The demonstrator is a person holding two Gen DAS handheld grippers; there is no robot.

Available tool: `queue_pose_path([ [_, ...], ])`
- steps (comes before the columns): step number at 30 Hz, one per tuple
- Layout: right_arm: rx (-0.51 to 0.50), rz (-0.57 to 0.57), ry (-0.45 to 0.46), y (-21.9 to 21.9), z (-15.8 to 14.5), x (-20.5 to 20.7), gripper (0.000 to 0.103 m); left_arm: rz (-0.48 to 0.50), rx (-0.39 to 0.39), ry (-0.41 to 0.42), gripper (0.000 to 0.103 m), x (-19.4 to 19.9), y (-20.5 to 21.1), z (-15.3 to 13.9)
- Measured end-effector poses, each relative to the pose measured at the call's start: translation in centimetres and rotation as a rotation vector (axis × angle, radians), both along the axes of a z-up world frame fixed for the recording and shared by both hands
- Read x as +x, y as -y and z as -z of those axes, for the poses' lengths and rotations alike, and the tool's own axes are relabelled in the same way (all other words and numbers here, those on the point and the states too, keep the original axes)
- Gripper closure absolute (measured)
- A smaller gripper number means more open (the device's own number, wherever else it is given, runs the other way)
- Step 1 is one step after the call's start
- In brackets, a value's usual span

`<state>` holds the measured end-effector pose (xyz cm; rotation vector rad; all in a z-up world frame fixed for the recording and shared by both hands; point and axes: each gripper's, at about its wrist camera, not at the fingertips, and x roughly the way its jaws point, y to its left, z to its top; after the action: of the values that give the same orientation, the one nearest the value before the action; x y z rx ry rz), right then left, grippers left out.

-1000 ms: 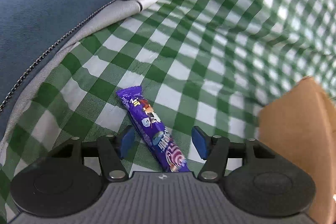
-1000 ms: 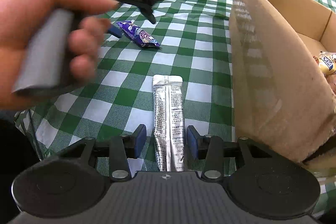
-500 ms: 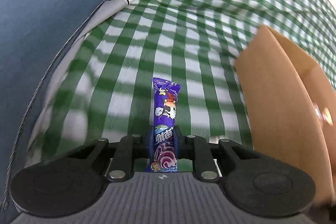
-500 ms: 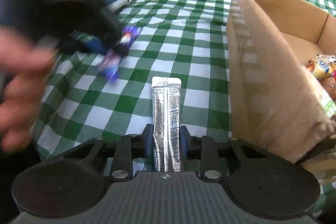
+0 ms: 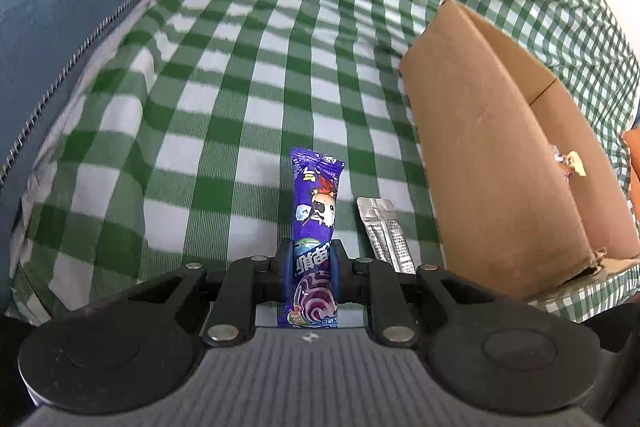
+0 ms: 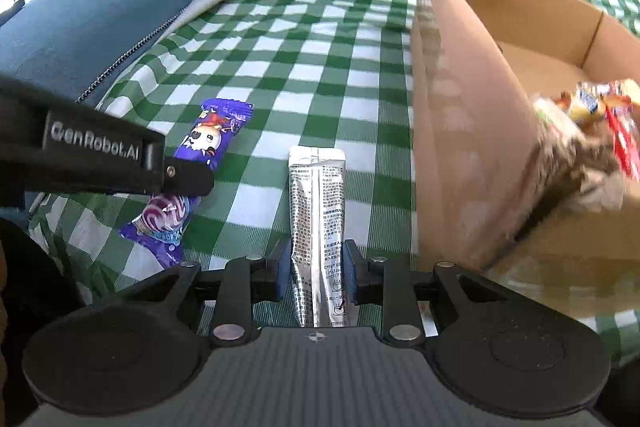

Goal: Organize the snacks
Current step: 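Lift the purple bar and silver foil pack and carry both over the box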

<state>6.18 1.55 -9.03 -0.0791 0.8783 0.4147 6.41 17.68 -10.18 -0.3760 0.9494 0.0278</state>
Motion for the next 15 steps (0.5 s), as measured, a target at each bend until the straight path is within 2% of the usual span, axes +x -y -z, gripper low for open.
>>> queue_pose_path([
  [3,0.001,-0.008,-0.022,0.14,0.46,-0.11,0.071,-0.007,0.002,-0.037,0.083,0.12,-0.12,0.77],
  [8,-0.001,-0.027,0.007,0.55,0.73,-0.66,0.07,0.003,0.004,-0.067,0.083,0.41,0.0,1.23],
  [15,0.001,-0.021,0.008,0.45,0.71,-0.69,0.07,0.008,0.012,-0.069,0.083,0.32,0.25,1.25],
])
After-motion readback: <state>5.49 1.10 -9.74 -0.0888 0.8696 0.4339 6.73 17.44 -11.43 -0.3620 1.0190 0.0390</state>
